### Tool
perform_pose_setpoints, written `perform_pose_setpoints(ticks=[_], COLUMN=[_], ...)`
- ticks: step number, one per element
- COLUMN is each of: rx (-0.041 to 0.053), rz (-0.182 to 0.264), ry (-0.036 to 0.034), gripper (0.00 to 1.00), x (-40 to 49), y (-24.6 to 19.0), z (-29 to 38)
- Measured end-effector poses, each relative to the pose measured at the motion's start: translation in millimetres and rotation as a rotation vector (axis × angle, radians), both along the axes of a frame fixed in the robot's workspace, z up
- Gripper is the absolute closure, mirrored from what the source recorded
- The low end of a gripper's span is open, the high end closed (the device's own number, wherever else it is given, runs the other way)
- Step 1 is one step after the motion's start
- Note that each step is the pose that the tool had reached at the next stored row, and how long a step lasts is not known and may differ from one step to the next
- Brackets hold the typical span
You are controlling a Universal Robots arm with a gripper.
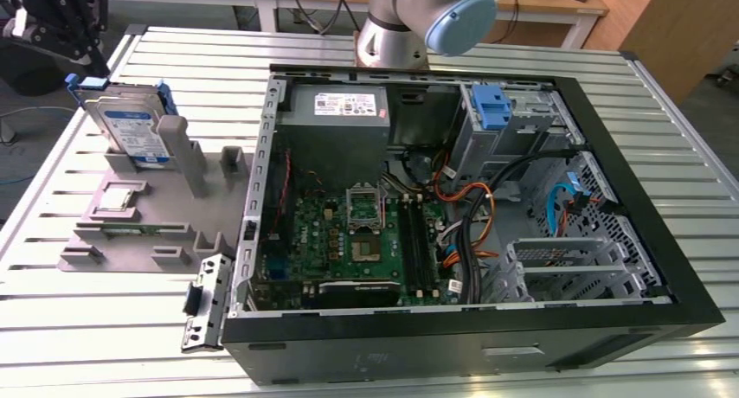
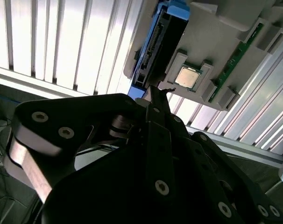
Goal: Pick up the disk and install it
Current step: 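Pick up the disk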
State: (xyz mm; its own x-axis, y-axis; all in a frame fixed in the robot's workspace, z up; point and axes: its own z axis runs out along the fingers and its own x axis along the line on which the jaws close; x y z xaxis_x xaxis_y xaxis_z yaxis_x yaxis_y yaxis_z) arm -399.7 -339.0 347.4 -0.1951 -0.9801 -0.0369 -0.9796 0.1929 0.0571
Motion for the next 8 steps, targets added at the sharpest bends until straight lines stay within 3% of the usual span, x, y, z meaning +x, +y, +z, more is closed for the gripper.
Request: perform_pose_setpoints(ticks=[8], rx=[0.0001], rz=[0.012], ry=[-0.0001], gripper=[0.90], x=[5.5], y=[0.0], z=[-2.1])
